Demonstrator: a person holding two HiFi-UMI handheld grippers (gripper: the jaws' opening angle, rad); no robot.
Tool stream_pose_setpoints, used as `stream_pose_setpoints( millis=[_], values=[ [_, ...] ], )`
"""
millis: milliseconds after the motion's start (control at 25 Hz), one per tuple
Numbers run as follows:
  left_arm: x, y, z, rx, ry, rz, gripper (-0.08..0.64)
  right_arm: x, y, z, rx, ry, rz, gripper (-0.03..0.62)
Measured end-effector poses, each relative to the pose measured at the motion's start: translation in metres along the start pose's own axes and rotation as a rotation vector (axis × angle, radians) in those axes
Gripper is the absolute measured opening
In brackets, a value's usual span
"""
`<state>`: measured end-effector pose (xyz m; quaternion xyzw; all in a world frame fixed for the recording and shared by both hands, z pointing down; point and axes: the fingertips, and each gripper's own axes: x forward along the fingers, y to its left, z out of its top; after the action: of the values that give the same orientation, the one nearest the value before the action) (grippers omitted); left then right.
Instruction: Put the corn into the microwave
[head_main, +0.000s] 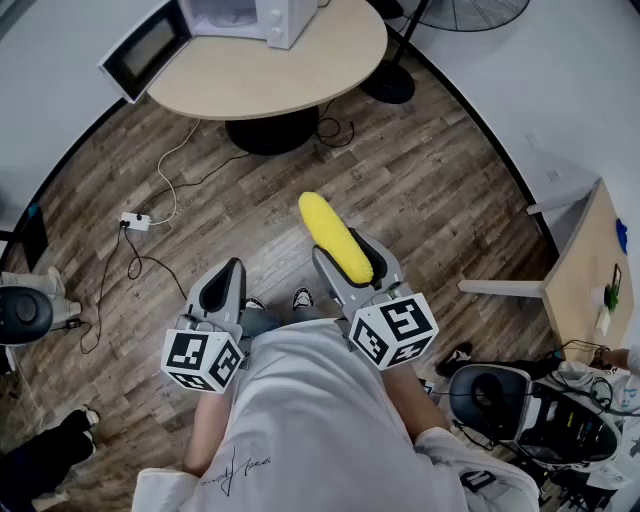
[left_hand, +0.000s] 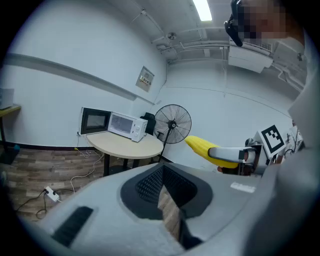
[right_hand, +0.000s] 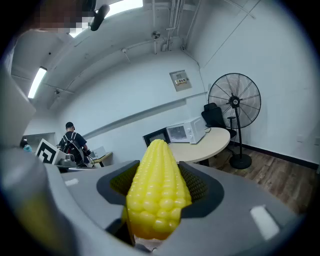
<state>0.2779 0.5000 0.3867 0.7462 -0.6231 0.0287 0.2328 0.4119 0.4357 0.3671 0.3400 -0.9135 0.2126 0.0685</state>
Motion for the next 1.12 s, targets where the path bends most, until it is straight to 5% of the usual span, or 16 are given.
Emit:
stream_pose_setpoints(
  millis=[640, 1120],
  values=[
    [-0.011, 0.007, -0.005, -0.012, 0.001, 0.063, -0.009, 0.014, 0.000, -0.002, 0.089, -0.007, 0.086, 0.261],
    [0.015, 0.031, 0.000, -0.046, -0.008, -0.012, -0.009, 0.050, 0.014, 0.011, 0.089, -0.001, 0.088, 0.261]
  ],
)
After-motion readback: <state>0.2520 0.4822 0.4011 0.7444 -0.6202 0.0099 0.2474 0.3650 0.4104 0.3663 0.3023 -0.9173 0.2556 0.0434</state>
